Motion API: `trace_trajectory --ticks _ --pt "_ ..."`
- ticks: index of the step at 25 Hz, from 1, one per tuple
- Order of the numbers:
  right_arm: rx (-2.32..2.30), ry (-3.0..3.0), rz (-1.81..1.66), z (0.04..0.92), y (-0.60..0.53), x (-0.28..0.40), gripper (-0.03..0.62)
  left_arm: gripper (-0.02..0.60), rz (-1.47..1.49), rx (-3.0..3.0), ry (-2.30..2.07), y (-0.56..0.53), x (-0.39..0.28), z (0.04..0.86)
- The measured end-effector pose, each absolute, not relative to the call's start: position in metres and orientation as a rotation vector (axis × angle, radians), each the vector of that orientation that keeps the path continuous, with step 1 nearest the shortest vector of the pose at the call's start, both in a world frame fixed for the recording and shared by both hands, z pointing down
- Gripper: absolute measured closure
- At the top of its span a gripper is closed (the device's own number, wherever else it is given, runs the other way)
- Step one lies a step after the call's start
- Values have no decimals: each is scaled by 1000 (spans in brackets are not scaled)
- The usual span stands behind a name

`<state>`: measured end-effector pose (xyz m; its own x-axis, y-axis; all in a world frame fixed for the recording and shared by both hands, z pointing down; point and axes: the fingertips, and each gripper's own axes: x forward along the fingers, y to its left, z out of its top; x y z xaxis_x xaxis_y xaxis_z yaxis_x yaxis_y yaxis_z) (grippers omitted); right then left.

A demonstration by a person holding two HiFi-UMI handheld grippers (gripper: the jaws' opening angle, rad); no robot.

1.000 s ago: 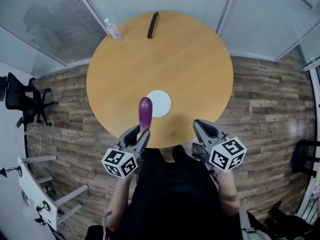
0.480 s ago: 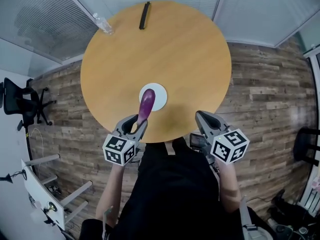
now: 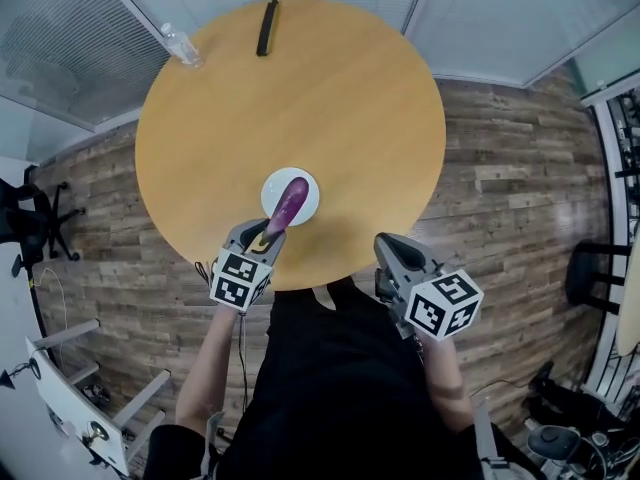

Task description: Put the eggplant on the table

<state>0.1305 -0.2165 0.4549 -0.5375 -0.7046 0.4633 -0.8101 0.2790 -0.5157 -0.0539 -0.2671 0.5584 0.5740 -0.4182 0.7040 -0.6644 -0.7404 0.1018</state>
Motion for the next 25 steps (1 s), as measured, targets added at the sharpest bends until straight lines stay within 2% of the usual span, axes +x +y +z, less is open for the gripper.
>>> trace_trajectory --ticks 25 --pt "1446 -2254 1172 475 -198 121 577 426 1162 2319 -733 -300 -56 667"
